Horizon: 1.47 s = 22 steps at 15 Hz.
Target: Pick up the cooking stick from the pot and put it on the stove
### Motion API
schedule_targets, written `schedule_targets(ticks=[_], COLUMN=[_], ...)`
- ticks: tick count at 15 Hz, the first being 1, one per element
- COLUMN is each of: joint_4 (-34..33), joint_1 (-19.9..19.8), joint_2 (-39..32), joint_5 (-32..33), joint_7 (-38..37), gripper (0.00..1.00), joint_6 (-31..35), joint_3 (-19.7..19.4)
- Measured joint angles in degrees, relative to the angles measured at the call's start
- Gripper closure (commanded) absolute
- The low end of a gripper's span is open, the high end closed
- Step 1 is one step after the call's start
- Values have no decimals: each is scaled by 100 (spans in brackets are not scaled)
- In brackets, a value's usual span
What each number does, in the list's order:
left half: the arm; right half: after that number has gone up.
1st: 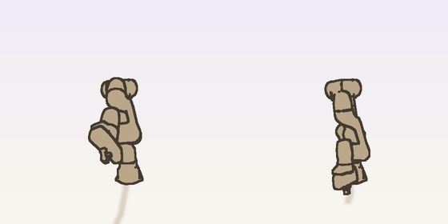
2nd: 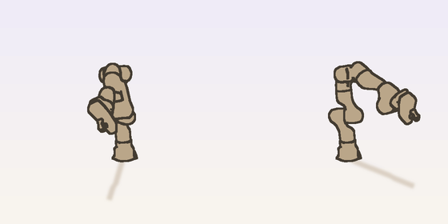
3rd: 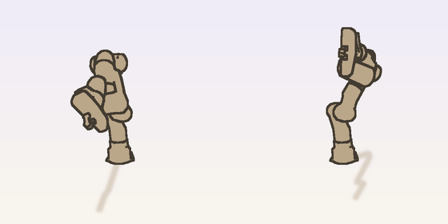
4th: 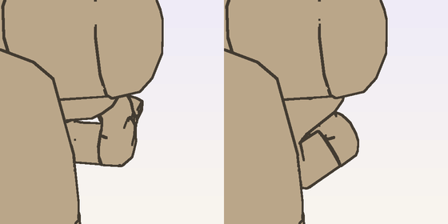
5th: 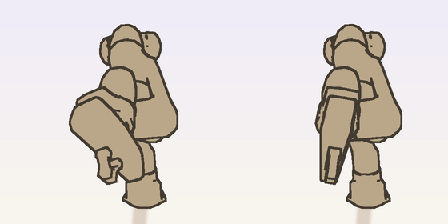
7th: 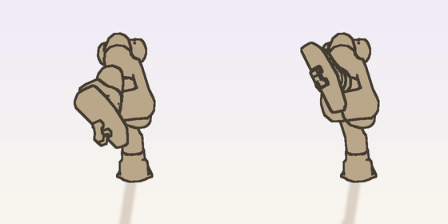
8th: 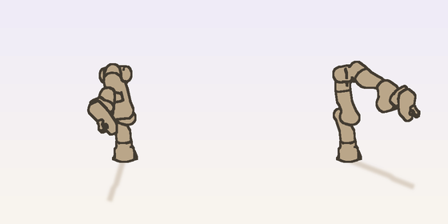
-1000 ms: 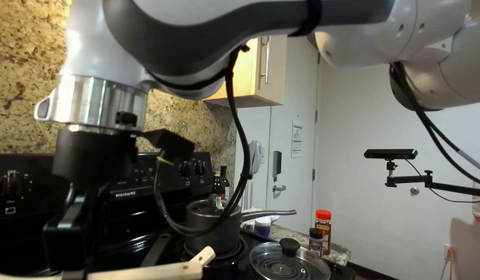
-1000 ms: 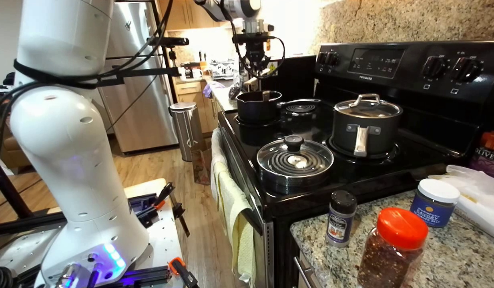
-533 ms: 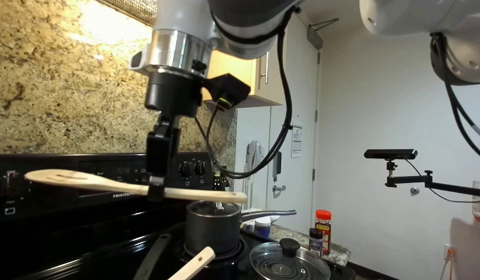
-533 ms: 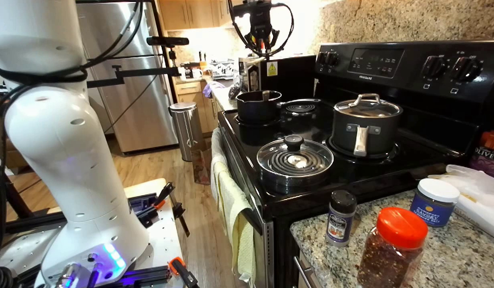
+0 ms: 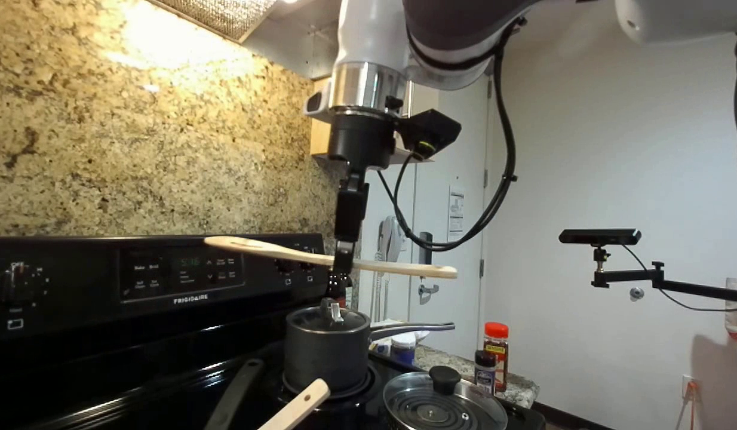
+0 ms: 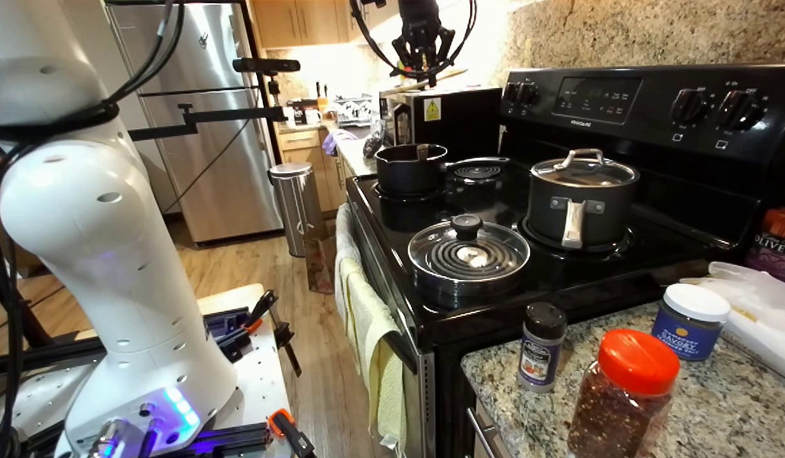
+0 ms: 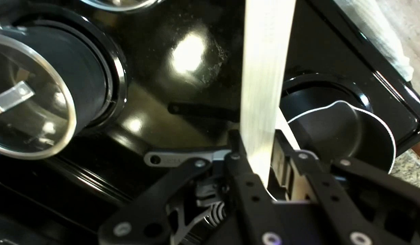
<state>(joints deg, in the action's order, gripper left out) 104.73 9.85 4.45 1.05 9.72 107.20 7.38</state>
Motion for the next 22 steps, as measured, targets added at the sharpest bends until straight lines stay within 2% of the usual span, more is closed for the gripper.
schedule_targets(ticks=[4,5,12,17,22], joint_4=[65,63,-56,-137,237], joint_1=[-15,-1,-25,-291,-489], joint_2=[57,33,-9,128,360], joint_5=[-12,-12,89,96,104], joint_7=[4,4,-116,-241,-240], gripper=[76,88,88,89,89], joint_6=[0,0,15,18,57], joint_3=[-5,7,-4,-269,-507])
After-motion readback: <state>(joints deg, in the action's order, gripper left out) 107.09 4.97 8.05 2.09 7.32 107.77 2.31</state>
